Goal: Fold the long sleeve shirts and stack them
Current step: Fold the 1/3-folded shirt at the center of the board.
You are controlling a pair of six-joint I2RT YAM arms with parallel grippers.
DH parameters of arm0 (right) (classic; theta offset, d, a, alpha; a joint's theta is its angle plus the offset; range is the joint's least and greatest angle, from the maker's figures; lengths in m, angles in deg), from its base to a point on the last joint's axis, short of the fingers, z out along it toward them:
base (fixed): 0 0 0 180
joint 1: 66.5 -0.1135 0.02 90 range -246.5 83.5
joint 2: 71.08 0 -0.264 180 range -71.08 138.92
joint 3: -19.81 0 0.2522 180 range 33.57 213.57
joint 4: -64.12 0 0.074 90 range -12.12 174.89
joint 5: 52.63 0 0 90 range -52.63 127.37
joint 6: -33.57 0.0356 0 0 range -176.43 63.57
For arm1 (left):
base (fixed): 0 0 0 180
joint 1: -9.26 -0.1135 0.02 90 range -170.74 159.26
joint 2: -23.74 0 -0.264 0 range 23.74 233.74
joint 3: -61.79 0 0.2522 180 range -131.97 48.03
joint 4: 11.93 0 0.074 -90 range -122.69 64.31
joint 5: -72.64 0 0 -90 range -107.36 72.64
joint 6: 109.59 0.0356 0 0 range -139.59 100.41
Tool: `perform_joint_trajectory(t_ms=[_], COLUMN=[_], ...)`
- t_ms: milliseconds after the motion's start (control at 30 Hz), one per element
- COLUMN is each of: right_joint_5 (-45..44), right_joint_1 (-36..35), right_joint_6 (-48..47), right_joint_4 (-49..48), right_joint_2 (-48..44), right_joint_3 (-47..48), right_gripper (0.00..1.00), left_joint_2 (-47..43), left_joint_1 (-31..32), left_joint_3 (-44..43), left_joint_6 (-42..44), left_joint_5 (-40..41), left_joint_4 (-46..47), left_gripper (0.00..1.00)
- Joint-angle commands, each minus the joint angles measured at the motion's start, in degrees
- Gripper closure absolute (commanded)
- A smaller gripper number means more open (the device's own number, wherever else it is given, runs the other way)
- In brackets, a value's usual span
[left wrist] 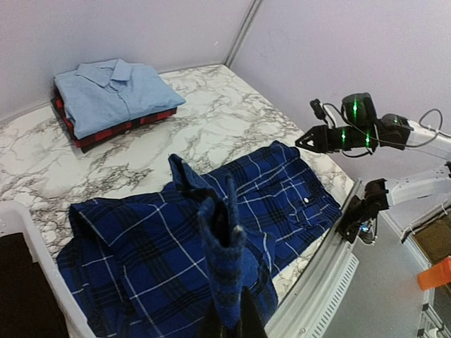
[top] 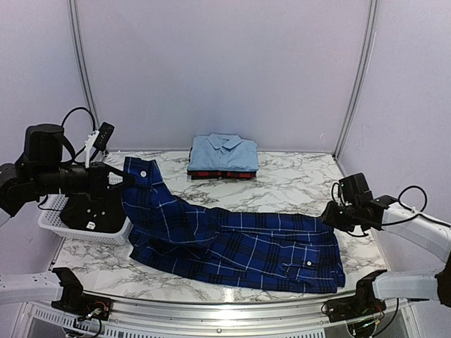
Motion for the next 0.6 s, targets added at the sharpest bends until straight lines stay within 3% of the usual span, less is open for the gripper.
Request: perform_joint_trajectory(t_ms=[0,233,567], right_joint_5=[1.1,3.8,6.4], right_joint_1=[1.8,8.0,8.8], right_joint_6=[2.4,-1.0,-3.3], right_joint_4=[-0.4,-6.6,-13.3], right_joint_2=[-0.9,2.1,14.7], right_joint_3=[-2.9,-1.3,3.3], right_gripper=[0.56,0.59,0.63], left_joint_2=[1.3,2.8,4.5], left_joint_1=[-0.1,-0.1,-0.1], left_joint_3=[-3.6,-7.1,-9.1], left_joint_6=[0.2,1.7,2.4], left_joint_5=[9.2,14.5,15.7], left_joint_4=[-1.0,-1.2,-2.2], left_gripper=[1.0,1.0,1.0])
